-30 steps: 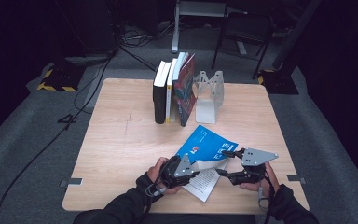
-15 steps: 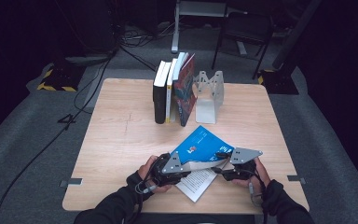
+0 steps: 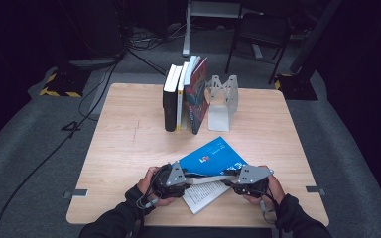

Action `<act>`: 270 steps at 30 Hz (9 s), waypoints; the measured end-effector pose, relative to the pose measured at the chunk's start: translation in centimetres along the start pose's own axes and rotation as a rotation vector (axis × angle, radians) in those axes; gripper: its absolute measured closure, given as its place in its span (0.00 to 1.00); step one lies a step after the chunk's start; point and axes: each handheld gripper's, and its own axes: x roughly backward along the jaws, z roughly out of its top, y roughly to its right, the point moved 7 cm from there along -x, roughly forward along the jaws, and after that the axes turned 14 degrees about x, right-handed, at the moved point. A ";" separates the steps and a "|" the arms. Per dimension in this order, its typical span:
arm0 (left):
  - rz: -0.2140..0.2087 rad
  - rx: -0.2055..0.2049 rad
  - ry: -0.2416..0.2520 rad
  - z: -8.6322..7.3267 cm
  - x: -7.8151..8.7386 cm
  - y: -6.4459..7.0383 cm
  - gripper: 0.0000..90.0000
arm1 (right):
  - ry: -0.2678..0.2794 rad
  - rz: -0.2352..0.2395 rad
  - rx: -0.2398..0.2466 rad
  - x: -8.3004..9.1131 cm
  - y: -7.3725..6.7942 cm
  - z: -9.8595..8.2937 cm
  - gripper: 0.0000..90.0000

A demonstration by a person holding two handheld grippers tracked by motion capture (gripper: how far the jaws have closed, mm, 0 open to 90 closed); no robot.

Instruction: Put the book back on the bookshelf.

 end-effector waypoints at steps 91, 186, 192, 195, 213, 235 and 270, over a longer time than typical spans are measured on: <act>0.061 -0.123 -0.085 2.7 -0.9 1.1 0.58 | 0.042 0.005 0.002 0.5 0.0 1.4 0.78; -0.135 0.210 0.339 5.4 5.8 -1.6 0.81 | 0.286 -0.132 -0.206 2.3 7.0 2.9 0.56; -0.102 0.232 0.356 4.3 6.9 -1.9 0.81 | 0.279 -0.154 -0.176 1.9 7.3 5.2 0.56; -0.080 0.243 0.363 3.8 7.4 -2.1 0.81 | 0.282 -0.161 -0.162 1.6 7.5 6.2 0.56; 0.036 0.219 0.292 2.5 7.3 -1.1 0.64 | 0.316 -0.172 -0.142 0.7 6.8 9.5 0.55; -0.235 0.204 0.336 6.5 3.4 -0.7 0.79 | 0.359 -0.210 -0.160 3.3 7.9 8.2 0.54; -0.041 0.094 0.236 4.5 3.0 1.5 0.50 | 0.242 -0.145 -0.171 1.6 4.4 6.0 0.50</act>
